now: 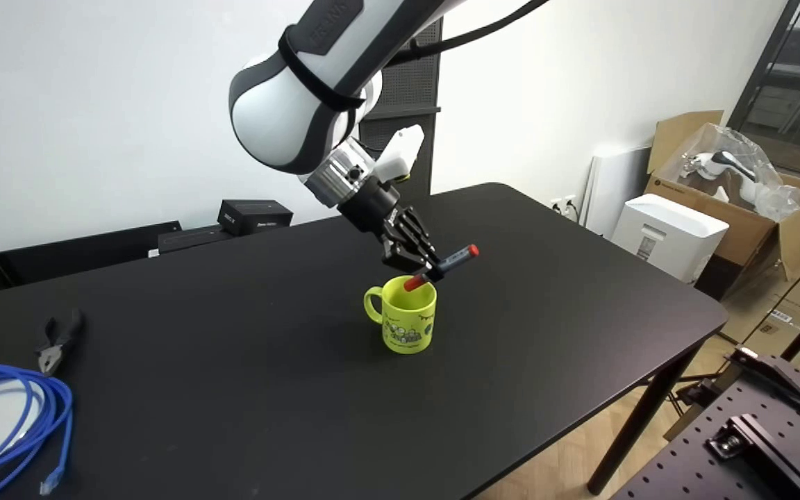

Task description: Put the marker in the cup then take it out and put it on the table

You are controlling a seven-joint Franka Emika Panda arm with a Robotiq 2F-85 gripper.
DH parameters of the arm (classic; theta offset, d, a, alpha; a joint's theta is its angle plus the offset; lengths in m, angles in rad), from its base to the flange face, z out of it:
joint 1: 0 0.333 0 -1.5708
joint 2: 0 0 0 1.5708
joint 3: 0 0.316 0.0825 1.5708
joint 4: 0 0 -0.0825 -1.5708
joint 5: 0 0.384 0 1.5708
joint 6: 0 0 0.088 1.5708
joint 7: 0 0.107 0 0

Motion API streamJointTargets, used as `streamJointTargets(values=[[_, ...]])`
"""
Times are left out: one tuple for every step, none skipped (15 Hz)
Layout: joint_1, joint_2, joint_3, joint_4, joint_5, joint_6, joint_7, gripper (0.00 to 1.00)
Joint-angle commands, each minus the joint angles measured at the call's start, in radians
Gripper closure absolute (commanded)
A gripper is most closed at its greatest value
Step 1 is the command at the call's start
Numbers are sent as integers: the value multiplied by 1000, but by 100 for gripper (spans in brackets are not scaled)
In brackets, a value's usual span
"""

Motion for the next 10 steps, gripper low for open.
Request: streamJointTargets(values=[[-6, 11, 16, 16, -10, 42, -50, 95], [-6, 13, 17, 18, -8, 54, -59, 95], [-6, 13, 16, 19, -7, 64, -65, 95], [-6, 14, 15, 19, -8, 72, -68, 95], [-6, 16, 13, 21, -5, 76, -68, 56], [-6, 17, 12, 21, -4, 80, -66, 53], [-5, 18, 11, 22, -4, 82, -65, 47], [-5, 19, 10, 22, -4, 84, -64, 41], [-5, 20, 9, 22, -3, 85, -63, 34], [-6, 21, 8, 23, -2, 86, -62, 27]])
